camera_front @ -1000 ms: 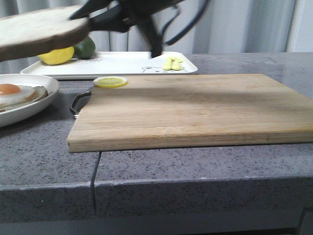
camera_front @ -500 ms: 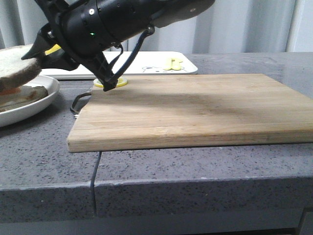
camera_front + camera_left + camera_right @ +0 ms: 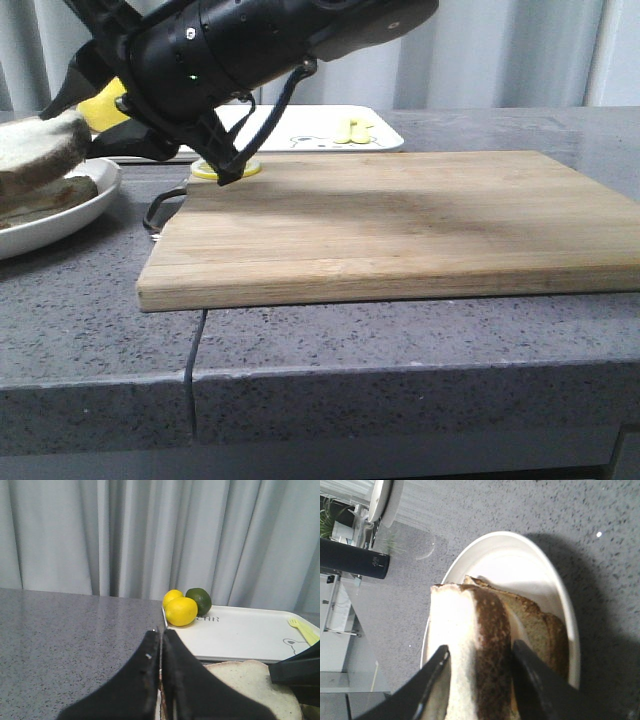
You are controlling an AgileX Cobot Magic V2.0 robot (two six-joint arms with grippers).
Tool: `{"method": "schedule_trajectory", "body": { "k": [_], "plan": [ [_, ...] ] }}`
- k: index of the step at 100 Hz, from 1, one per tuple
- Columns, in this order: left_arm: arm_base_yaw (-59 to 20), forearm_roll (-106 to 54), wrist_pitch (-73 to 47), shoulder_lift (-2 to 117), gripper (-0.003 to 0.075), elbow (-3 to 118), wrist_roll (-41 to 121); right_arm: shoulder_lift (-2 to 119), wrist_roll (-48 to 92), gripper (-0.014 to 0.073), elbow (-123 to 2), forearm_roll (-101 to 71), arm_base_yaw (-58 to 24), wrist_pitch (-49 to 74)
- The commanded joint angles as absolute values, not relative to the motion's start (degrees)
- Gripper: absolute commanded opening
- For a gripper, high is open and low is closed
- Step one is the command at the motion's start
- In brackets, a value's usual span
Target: Place bread and move sandwich to tray
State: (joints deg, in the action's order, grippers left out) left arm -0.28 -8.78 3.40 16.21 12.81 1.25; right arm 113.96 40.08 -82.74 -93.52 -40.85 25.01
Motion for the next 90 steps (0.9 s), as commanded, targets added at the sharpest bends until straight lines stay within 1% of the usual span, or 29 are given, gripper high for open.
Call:
{"method": "schedule_trajectory", "body": {
  "k": [1,19,35,42,54,61,68,75,80,90],
  "plan": [
    [-0.60,-9.22,4.48,17.13,-0.0019,16.05,0.68,110.62,42.42,0.0363,-84.69,-94.36,-40.03,26.34],
    [-0.60,-9.22,-0.44,17.13,-0.0018,20.46,0.68,110.49,43.53,0.0372,-84.69,-93.63,-38.86,29.03],
    [-0.60,-7.36,-11.16,20.37,-0.0018,27.18,0.68,109.55,45.38,0.0360,-84.69,-91.02,-36.84,32.66],
    [-0.60,-5.29,-13.90,22.78,-0.0013,29.97,0.68,108.55,45.38,0.0306,-84.69,-89.25,-36.03,33.26],
    [-0.60,-2.39,-17.24,27.82,0.0015,34.46,0.68,106.34,45.38,0.0148,-84.64,-85.41,-35.38,33.36],
    [-0.60,-1.76,-19.32,30.91,0.0017,37.13,0.68,105.05,45.38,0.0068,-84.64,-82.60,-35.30,33.61],
    [-0.60,-0.95,-21.24,34.19,0.0026,39.80,0.68,103.86,45.38,0.0006,-84.64,-78.78,-35.30,34.53],
    [-0.60,-0.51,-23.23,37.70,0.0066,42.43,0.68,102.74,45.38,-0.0038,-84.64,-74.07,-35.30,35.84],
    [-0.60,-0.64,-24.98,40.30,0.0113,44.54,0.51,101.98,45.38,-0.0061,-84.64,-70.87,-35.30,36.84],
    [-0.60,-1.81,-27.35,45.44,0.0211,48.75,0.00,100.47,45.38,-0.0069,-84.64,-66.02,-35.36,39.08]
  ]
}}
